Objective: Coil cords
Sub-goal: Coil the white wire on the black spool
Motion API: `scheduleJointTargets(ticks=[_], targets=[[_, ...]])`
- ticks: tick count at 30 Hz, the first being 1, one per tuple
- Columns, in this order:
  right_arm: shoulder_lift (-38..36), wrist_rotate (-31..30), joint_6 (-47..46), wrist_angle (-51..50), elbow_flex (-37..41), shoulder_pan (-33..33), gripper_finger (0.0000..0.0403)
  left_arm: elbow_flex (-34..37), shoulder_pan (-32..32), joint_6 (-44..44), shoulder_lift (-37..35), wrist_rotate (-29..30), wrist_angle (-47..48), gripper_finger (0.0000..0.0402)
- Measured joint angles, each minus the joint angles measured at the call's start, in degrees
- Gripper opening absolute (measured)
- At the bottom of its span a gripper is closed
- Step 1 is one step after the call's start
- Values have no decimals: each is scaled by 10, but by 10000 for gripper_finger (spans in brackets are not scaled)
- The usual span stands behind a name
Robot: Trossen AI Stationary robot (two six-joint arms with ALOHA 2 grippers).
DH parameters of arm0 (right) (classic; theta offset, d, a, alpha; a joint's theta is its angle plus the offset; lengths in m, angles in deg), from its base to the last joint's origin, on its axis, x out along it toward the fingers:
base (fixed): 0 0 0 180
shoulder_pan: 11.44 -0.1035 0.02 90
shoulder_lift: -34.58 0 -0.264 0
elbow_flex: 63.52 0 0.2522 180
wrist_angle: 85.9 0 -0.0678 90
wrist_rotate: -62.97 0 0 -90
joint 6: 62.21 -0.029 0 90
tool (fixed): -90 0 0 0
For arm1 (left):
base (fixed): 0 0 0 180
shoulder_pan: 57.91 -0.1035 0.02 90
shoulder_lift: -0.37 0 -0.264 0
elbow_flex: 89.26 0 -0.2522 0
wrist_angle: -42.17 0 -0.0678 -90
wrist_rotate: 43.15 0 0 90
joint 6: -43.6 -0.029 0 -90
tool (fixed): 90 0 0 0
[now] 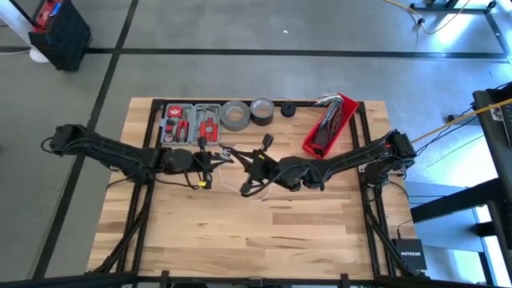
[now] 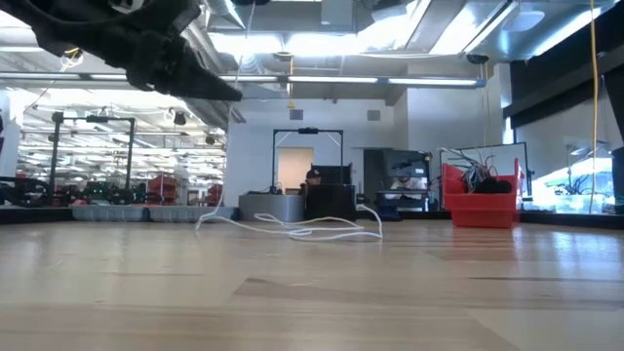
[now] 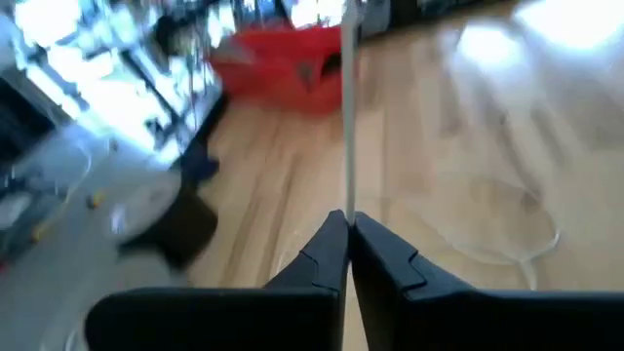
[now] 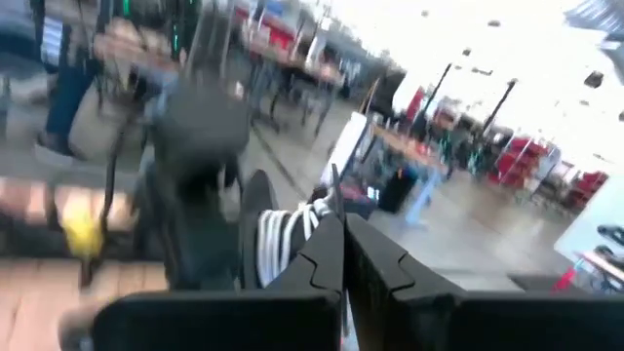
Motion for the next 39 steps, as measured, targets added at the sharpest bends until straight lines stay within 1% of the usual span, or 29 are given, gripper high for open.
scheduleJointTargets(ticks=[3, 8, 12, 18, 21, 24, 27, 35, 39], targets=[[-8, 4, -1, 30, -6, -1, 5, 9, -12, 5, 6, 5, 56, 37], [-1, 10, 1, 15, -2, -1, 5, 3, -37, 7, 4, 3, 52, 84], [-3, 3, 0, 12, -4, 0, 5, 4, -39, 12, 7, 2, 58, 102], [-2, 5, 1, 5, -3, 0, 5, -7, -22, 13, -3, 0, 47, 103], [-2, 7, 1, 3, -3, 0, 5, -12, -14, 13, -9, -1, -2, 101], [-2, 13, 1, 4, -3, 0, 5, -11, -14, 16, 1, -34, -42, 100], [-2, 17, 1, 5, -3, 0, 5, -11, -18, 5, 20, -57, -64, 100], [-2, 20, 1, 3, -2, 0, 5, -11, -34, -5, 95, -61, -142, 100], [-1, 20, 1, 3, -2, 0, 5, -11, -33, -15, 114, -63, -153, 96]])
